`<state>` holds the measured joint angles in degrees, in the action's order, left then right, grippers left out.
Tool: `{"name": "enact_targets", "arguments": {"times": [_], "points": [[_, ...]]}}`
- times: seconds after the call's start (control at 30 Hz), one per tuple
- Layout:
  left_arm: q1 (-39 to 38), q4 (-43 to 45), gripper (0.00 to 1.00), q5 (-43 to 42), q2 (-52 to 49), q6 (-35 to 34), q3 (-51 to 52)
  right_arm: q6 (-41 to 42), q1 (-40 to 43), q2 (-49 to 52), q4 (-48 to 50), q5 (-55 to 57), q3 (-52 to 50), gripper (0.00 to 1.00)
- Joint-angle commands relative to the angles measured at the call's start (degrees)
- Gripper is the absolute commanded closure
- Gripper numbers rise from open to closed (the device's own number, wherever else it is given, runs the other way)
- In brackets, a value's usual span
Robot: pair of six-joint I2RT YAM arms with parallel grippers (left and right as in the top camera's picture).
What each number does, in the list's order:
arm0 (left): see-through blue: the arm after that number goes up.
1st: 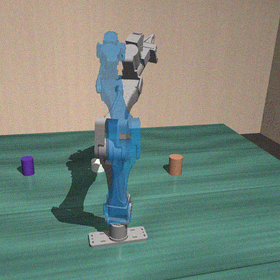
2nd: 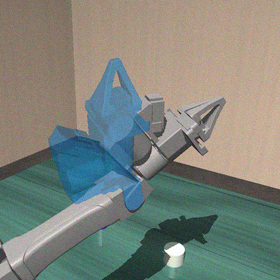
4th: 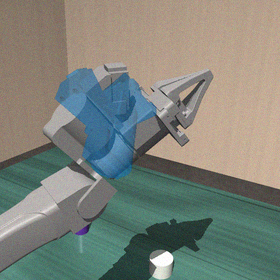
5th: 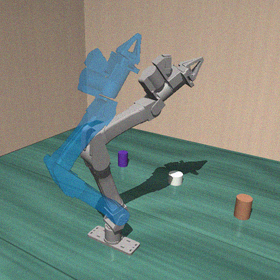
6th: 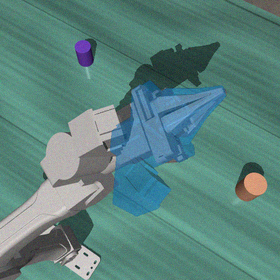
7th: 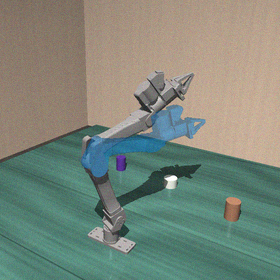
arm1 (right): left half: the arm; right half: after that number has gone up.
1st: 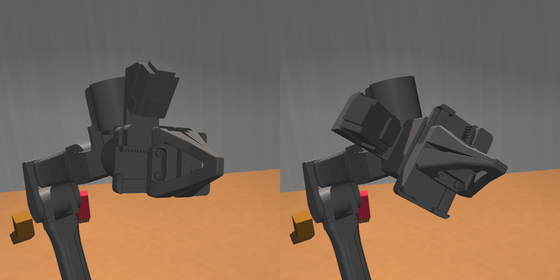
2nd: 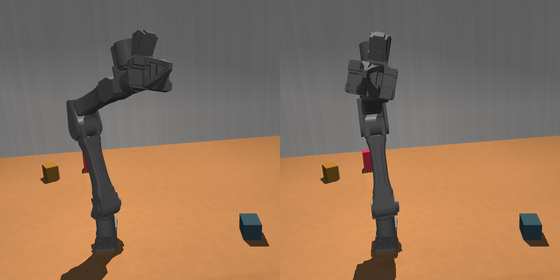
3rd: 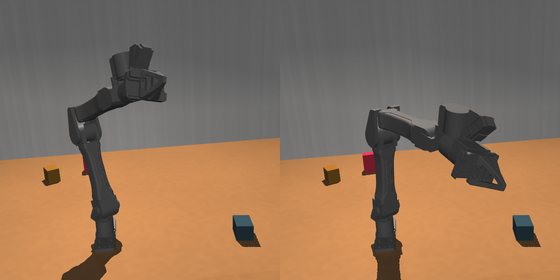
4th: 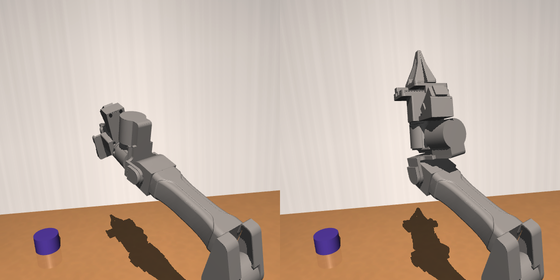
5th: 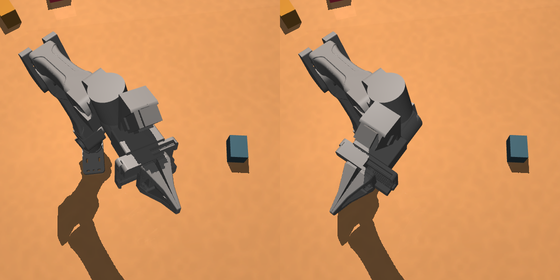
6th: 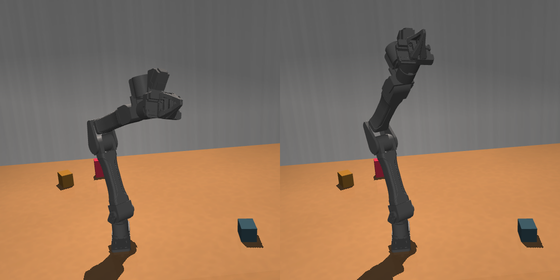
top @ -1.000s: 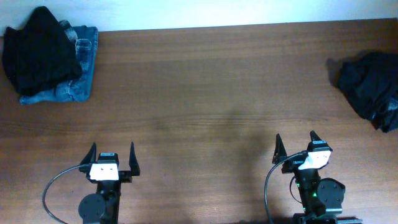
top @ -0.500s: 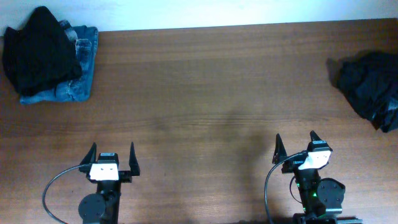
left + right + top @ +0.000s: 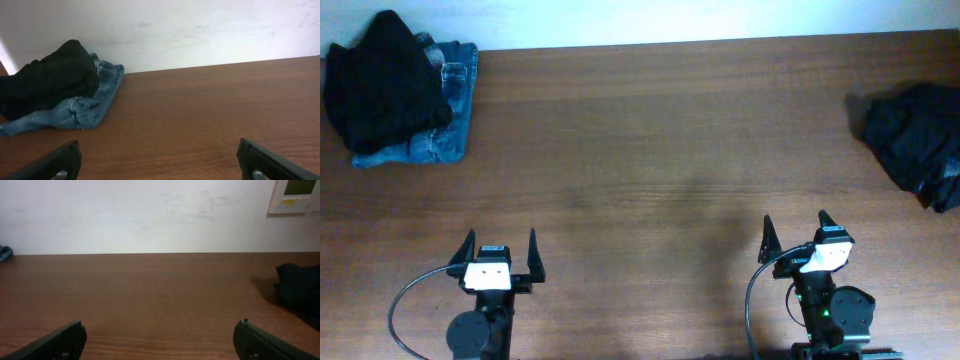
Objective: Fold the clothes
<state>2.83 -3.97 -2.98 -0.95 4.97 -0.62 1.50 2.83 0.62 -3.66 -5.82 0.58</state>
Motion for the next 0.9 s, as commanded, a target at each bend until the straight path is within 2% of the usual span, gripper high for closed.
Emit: {"name": "enact_targets", "arguments": {"times": [0.0, 0.63, 0.87], "points": [[0.3, -0.4, 0.01, -0.6, 0.6, 0.7, 0.1, 0.3, -0.5, -0.4, -0.4, 0.5, -0.3, 0.01], [0.3, -0.4, 0.01, -0.7, 0.6, 0.7, 0.1, 0.5, -0.5, -0.4, -0.4, 1.7, -0.3, 0.01], [0.3, -0.4, 0.01, -0.6, 0.6, 0.7, 0.1, 8.1, -0.6, -0.4, 3.0, -14.0, -0.3, 0.01]]}}
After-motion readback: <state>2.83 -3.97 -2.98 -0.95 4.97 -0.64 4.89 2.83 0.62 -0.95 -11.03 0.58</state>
